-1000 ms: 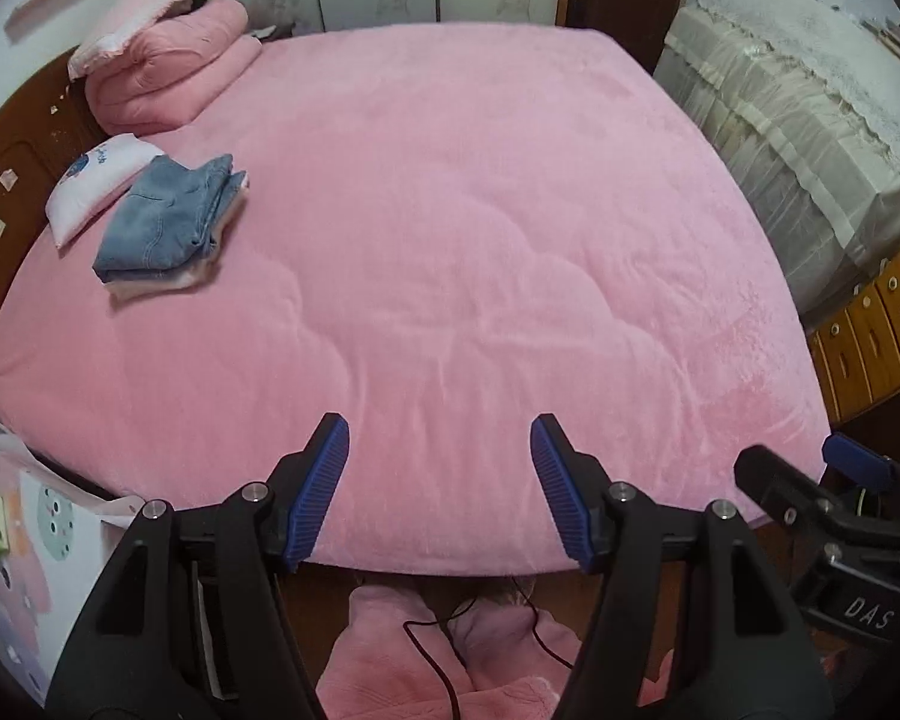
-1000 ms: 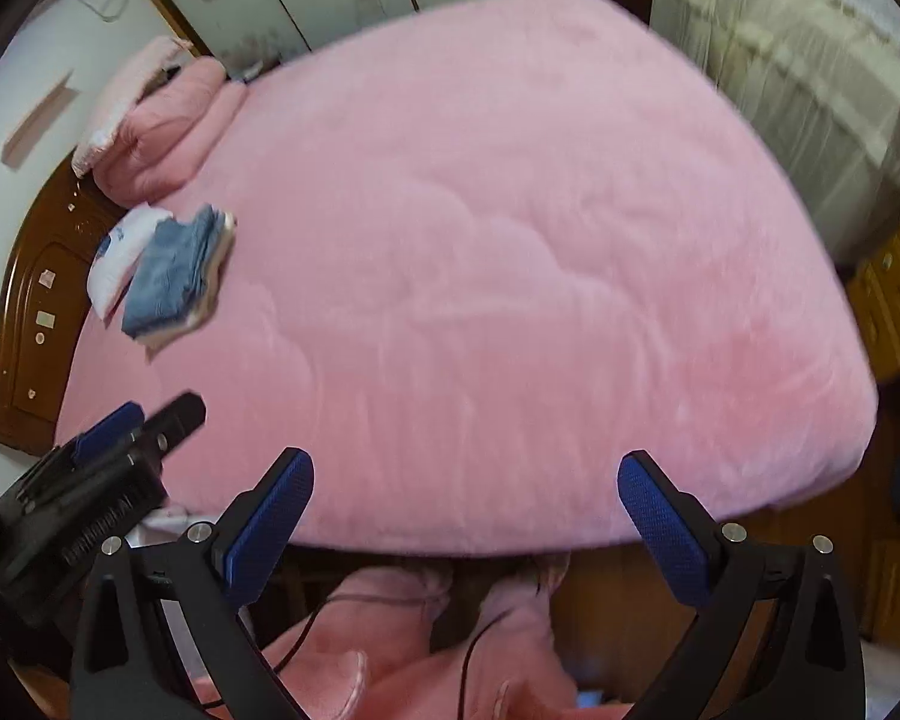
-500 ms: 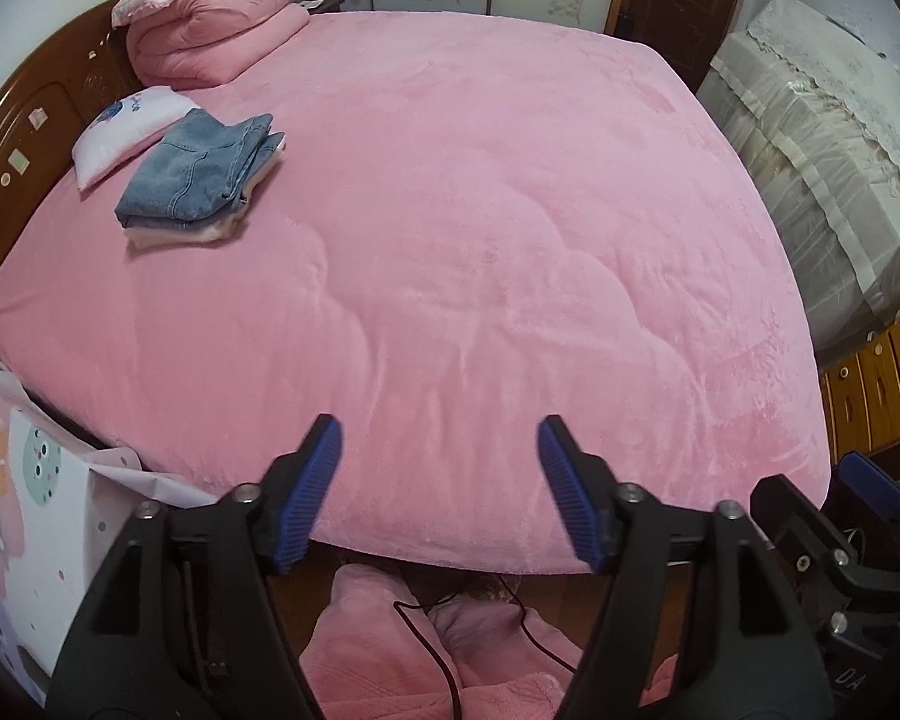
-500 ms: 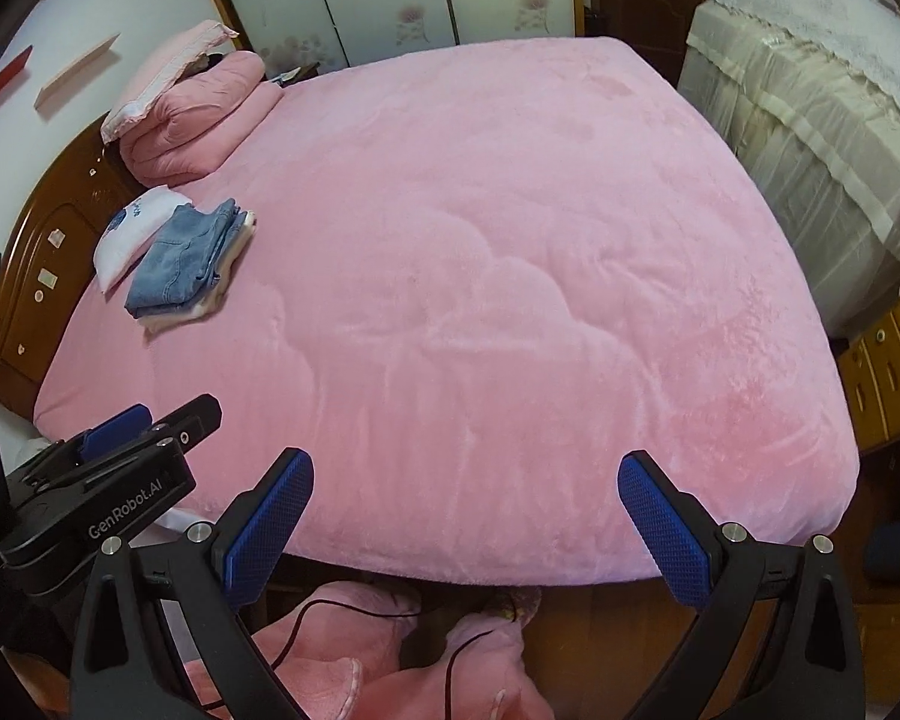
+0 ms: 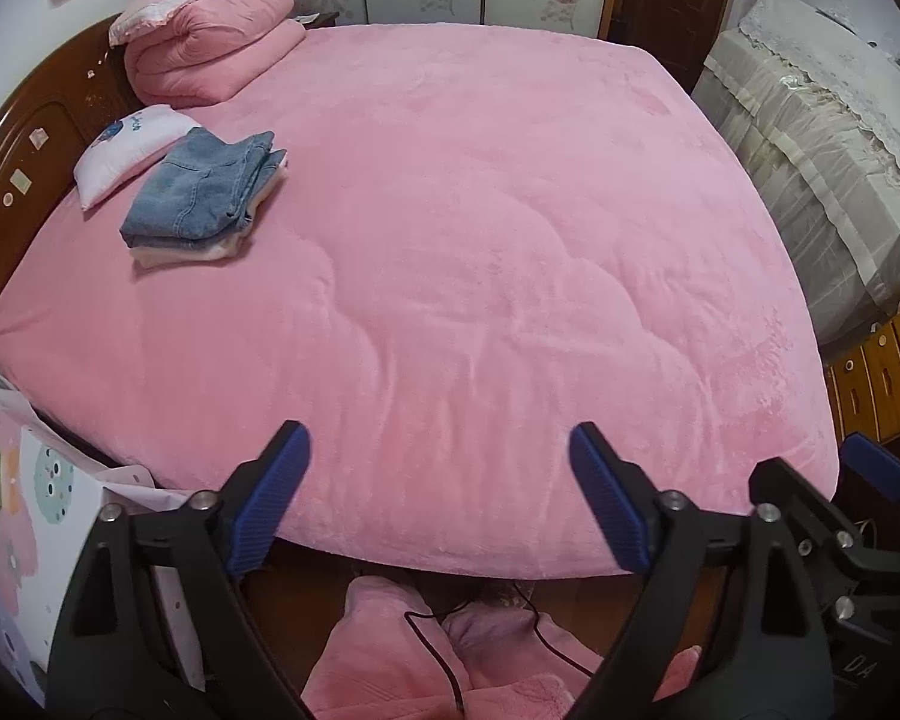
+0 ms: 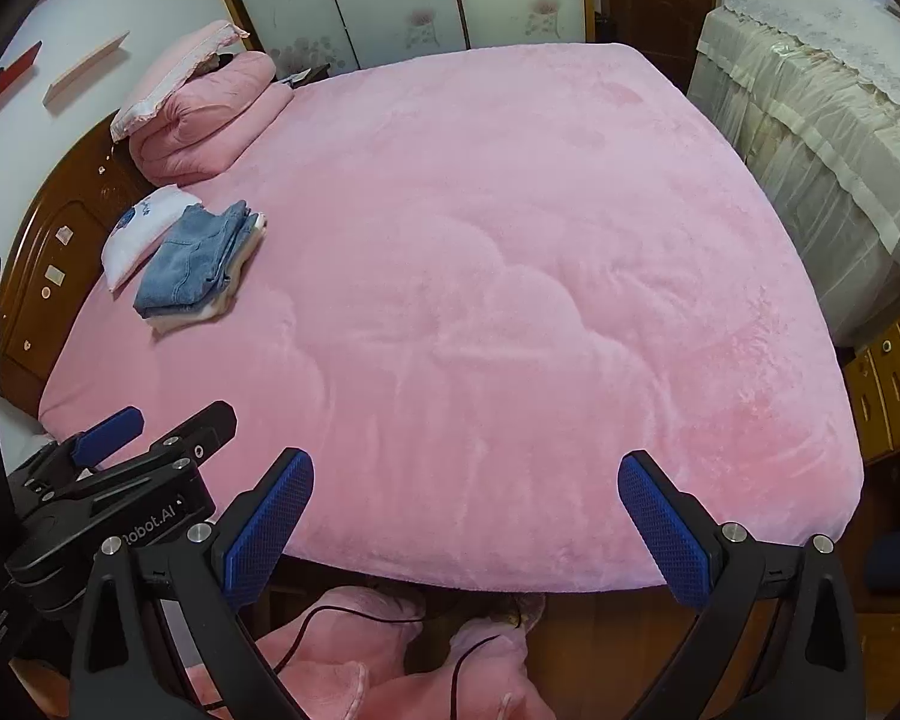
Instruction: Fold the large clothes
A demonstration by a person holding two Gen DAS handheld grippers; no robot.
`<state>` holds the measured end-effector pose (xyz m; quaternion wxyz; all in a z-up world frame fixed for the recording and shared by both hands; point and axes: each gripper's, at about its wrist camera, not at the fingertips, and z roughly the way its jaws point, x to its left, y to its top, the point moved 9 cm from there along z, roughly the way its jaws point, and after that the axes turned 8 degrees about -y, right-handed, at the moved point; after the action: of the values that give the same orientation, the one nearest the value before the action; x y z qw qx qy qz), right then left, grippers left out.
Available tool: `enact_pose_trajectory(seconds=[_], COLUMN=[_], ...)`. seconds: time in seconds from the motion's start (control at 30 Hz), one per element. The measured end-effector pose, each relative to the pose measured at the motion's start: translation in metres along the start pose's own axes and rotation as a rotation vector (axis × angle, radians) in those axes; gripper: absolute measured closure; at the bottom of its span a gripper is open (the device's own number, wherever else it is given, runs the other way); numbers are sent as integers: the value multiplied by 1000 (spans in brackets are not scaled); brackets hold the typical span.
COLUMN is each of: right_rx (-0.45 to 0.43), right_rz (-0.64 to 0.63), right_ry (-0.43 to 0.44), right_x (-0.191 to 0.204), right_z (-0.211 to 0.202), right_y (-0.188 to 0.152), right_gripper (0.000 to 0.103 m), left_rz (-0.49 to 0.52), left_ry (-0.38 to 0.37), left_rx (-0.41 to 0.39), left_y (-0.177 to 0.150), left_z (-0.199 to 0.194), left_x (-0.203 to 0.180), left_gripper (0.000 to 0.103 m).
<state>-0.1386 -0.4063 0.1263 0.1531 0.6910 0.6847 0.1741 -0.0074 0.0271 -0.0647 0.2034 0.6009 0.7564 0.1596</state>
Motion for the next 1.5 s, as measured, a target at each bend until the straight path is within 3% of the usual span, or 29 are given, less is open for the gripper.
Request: enact_pose_trajectory(seconds=[0.03,0.37,1.5], right_rx=[-8,-29,-7], right_rz=[0,4,9], right_ry=[1,4,-14], right_x=[2,4,-4], right_z=[-2,-11,-18], right_y=[1,1,-18], right_gripper=[0,0,0], left_rz=[2,15,12], left_ry=[8,13,-2], left_rx=[-1,-34,-37], left_y=[-1,-6,-13], left_z=[-1,-13,-18], left_x=[1,5,-1], left_gripper=[0,1,1])
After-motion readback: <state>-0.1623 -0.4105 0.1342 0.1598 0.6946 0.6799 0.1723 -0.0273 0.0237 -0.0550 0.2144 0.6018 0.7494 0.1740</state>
